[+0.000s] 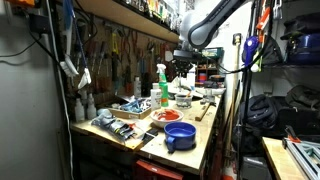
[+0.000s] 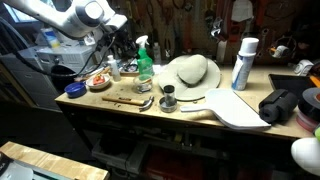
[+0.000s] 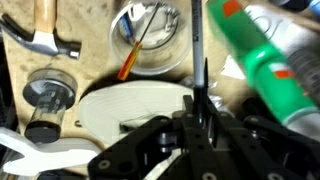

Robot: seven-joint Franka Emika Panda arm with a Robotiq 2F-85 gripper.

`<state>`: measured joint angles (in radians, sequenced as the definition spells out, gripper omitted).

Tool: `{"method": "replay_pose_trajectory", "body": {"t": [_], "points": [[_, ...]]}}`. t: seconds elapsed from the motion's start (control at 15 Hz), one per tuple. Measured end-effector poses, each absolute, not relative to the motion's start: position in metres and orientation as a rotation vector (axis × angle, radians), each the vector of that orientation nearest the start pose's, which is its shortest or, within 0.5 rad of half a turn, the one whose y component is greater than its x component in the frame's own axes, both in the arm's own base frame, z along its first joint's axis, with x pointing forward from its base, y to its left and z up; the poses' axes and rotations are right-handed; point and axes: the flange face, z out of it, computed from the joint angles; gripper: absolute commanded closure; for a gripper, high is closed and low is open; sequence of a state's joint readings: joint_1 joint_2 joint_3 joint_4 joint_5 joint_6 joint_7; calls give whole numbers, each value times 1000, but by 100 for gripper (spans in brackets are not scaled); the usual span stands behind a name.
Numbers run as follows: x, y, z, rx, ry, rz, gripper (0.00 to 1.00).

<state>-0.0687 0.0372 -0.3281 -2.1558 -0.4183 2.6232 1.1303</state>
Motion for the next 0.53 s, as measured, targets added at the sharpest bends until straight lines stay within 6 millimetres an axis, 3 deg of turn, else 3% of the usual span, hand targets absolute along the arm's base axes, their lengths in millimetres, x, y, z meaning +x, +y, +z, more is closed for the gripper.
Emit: {"method": "replay_pose_trajectory", "body": {"t": [0.27,0.4,0.53], "points": [[530,-111,441,-2660,1477,-744,96],[522,-76,440,-2704,1318,-684,96],[509,-59,437,-2744,1161,-631,96]]}}
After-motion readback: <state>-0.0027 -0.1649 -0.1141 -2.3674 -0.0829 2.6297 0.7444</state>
